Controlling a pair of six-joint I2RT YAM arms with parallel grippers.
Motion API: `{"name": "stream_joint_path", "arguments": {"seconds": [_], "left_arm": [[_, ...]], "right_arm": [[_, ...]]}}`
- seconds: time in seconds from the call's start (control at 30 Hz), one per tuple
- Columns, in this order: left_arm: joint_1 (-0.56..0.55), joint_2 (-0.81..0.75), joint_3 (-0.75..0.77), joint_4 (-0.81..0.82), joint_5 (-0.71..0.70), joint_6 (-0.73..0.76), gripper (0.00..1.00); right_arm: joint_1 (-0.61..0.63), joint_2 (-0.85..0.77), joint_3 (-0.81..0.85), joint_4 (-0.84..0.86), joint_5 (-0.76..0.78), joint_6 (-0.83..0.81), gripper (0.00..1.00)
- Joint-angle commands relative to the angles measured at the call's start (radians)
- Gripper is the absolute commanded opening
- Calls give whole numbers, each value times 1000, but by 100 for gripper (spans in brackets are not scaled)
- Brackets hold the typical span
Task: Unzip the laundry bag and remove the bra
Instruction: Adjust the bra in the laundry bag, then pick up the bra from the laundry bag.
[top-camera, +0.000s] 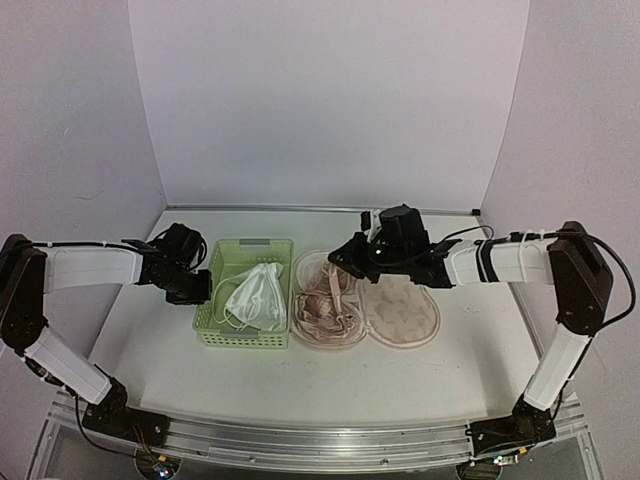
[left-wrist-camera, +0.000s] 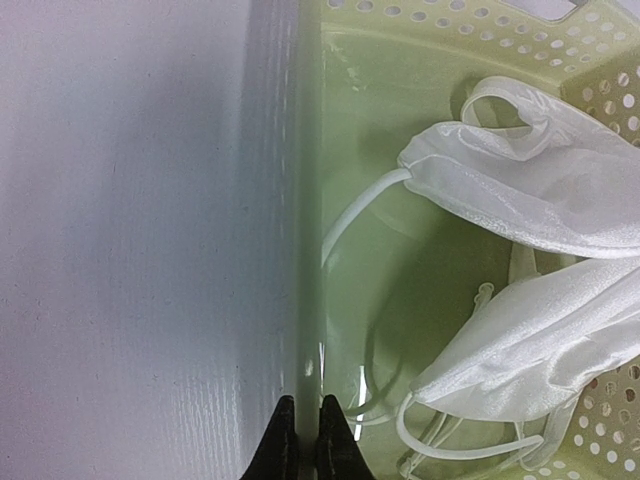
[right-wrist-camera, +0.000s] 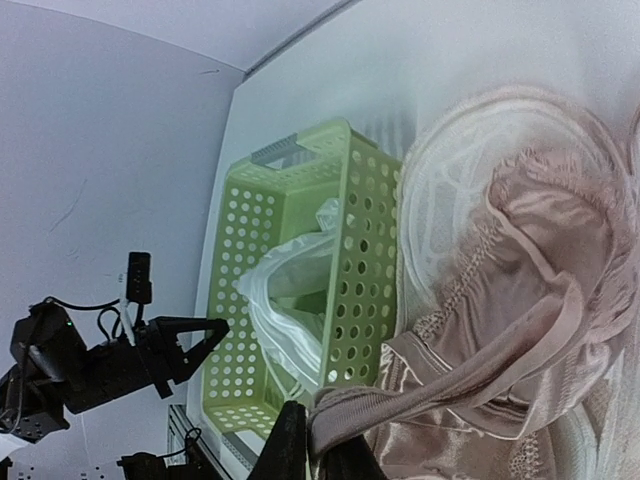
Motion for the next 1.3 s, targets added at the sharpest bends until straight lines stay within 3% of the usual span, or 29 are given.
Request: {"name": "stream_joint_path", "arguments": {"seconds": [0.0,0.27,0.8,1.07,1.13,1.27], "left_arm": [[-2,-26,8,8,-21,7,0],[-2,-31,1,7,-23,10,0],[-2,-20,4,21,-3,15,0],[-2,-23,1,21,1,22,0],[-2,-19,1,21,3,23,0],[-2,-17,6,22,5,24,0]], "right_arm": [[13,63,5,29,39,9,13],[14,86,-28,-4,44,2,31],[36,62,-80,-32,68,73,77],[39,133,0,-22,82,78,90],[38,154,21,-22,95,79,97],[39,199,68,-22,92,89,98]]}}
